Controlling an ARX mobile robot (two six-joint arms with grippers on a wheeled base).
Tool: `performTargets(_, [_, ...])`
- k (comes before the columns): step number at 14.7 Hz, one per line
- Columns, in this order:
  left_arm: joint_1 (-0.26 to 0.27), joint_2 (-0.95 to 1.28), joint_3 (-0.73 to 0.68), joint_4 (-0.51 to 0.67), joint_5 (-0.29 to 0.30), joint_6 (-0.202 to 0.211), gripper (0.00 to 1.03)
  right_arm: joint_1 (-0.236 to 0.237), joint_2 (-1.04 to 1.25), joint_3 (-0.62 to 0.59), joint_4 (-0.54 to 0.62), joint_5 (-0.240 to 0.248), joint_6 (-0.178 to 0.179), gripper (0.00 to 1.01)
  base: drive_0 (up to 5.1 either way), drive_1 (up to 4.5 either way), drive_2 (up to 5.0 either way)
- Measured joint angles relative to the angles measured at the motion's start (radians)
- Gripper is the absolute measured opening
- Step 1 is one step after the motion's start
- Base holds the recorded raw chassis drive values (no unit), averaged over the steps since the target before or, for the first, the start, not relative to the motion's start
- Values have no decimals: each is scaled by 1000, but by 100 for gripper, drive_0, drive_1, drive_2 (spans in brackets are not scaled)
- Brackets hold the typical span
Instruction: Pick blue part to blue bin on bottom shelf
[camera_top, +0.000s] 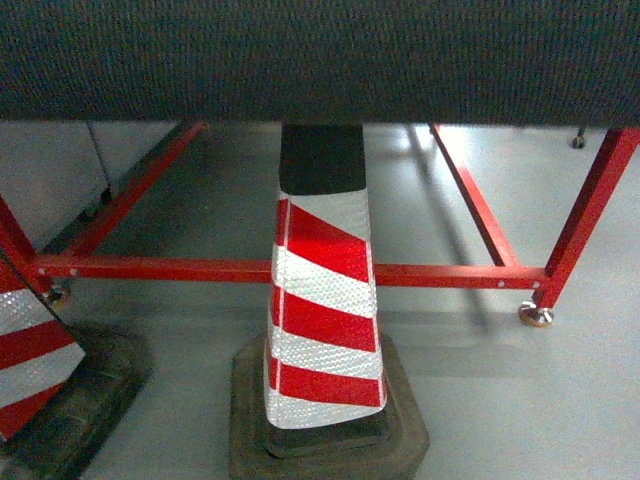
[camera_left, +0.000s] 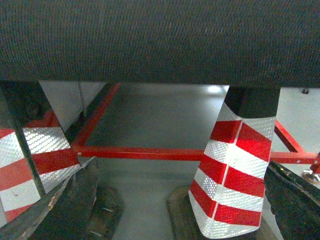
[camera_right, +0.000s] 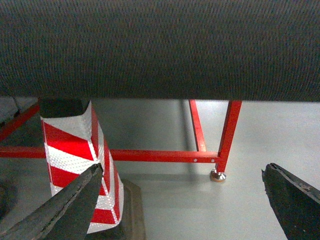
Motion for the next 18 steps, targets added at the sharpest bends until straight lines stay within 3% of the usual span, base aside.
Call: performTargets(18, [0,0,0,0,-2,7,98,0,0,0,1,2,2,98,0,0,0])
